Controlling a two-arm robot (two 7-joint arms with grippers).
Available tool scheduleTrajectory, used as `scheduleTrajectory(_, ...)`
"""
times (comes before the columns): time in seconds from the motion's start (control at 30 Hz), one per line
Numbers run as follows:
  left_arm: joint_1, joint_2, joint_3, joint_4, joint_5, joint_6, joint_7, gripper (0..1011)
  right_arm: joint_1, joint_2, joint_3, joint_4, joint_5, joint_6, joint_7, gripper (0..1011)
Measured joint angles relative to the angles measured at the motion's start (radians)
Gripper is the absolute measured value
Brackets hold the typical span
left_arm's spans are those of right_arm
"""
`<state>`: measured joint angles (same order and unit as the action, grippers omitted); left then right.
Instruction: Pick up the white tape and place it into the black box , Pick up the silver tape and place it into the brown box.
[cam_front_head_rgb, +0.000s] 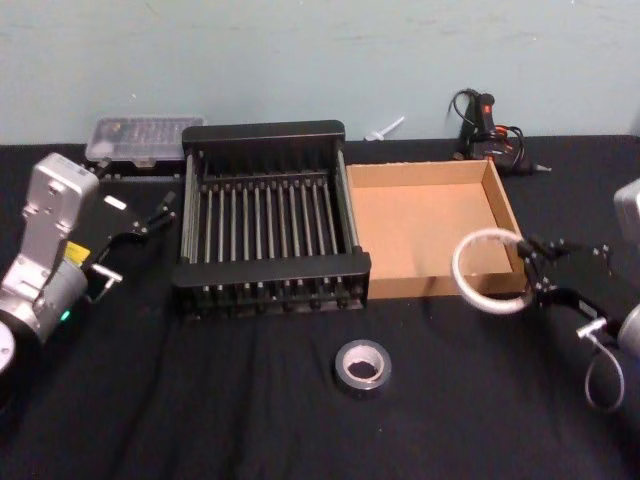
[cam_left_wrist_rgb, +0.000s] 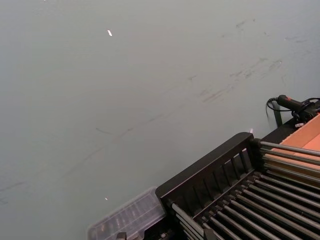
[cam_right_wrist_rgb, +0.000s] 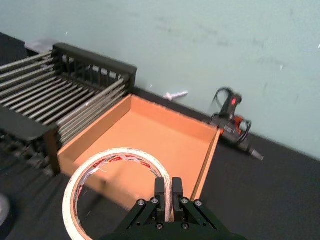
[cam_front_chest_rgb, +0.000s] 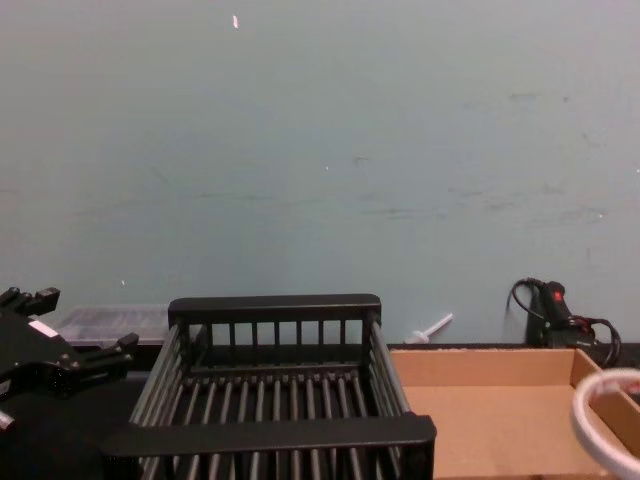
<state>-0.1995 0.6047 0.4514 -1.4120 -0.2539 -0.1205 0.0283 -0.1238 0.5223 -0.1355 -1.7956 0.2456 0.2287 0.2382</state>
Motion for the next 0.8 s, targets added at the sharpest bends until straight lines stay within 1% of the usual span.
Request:
scheduleTrajectory(0.13, 0.000, 0.000, 0.000, 0.000, 0.000, 0.000, 0.000, 1001, 0.045, -0.009, -0.007, 0.026, -0.020, -0.021, 0.010, 90)
scheduleTrajectory(0.23, 0.000, 0.000, 0.000, 0.000, 0.000, 0.000, 0.000, 1001, 0.104, -0.024, -0.020, 0.069, -0.043, -0.054, 0.027, 90)
scheduleTrajectory(0.33, 0.000, 0.000, 0.000, 0.000, 0.000, 0.000, 0.000, 1001, 0.137, -0.034, -0.030, 0.095, -0.056, -0.073, 0.040, 90)
scheduleTrajectory(0.37, 0.000, 0.000, 0.000, 0.000, 0.000, 0.000, 0.000, 1001, 0.161, -0.041, -0.038, 0.113, -0.064, -0.086, 0.049, 90)
scheduleTrajectory(0.43, 0.000, 0.000, 0.000, 0.000, 0.000, 0.000, 0.000, 1001, 0.185, -0.048, -0.047, 0.132, -0.072, -0.096, 0.058, 90)
scheduleTrajectory(0.53, 0.000, 0.000, 0.000, 0.000, 0.000, 0.000, 0.000, 1001, 0.244, -0.066, -0.071, 0.179, -0.089, -0.114, 0.079, 90)
scheduleTrajectory(0.73, 0.000, 0.000, 0.000, 0.000, 0.000, 0.000, 0.000, 1001, 0.322, -0.096, -0.109, 0.244, -0.109, -0.134, 0.107, 90)
scheduleTrajectory(0.8, 0.000, 0.000, 0.000, 0.000, 0.000, 0.000, 0.000, 1001, 0.356, -0.111, -0.129, 0.274, -0.119, -0.144, 0.116, 90)
